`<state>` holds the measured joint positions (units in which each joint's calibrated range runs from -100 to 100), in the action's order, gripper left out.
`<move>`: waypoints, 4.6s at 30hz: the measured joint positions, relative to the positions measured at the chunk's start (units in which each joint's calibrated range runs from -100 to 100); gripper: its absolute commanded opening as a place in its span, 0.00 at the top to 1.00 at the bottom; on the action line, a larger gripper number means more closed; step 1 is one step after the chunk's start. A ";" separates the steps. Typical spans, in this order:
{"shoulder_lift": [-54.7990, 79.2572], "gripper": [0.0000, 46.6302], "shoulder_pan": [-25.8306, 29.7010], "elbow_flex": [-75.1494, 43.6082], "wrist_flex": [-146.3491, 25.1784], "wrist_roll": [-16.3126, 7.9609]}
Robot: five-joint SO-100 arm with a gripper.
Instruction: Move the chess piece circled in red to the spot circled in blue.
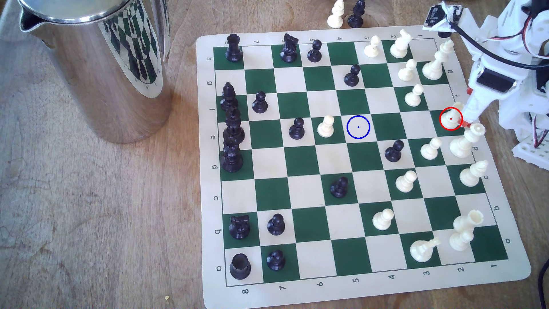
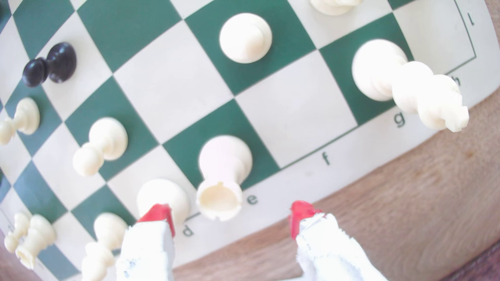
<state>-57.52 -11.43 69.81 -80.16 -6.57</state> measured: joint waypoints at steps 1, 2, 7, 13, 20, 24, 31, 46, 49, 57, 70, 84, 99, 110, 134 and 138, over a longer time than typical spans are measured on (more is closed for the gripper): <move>0.00 0.52 0.00 0.00 0.56 -0.10; 0.00 0.51 0.00 0.00 1.04 -0.20; 1.17 0.51 0.00 0.00 3.43 -0.54; 1.76 0.55 2.43 0.00 4.86 -2.15; 1.76 0.56 4.79 0.00 4.78 -3.13; 1.76 0.56 5.24 0.00 4.78 -3.47; 3.69 0.56 6.56 0.00 4.78 -3.66; 5.61 0.78 6.64 1.72 8.13 -4.05; 6.03 0.78 7.45 1.72 8.13 -4.05; 6.12 0.97 7.67 1.72 8.13 -4.05; 6.12 0.99 8.19 1.45 4.62 -3.66; 11.48 0.99 8.70 -30.37 -13.71 -3.27; 32.17 0.99 13.05 -47.90 -6.93 -4.35; 46.00 0.99 13.42 -50.70 2.07 -4.30; 67.53 0.99 15.71 -63.90 6.61 -4.59; 68.71 0.99 14.45 -63.90 6.93 -4.59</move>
<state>11.19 3.02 5.92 -73.23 -11.16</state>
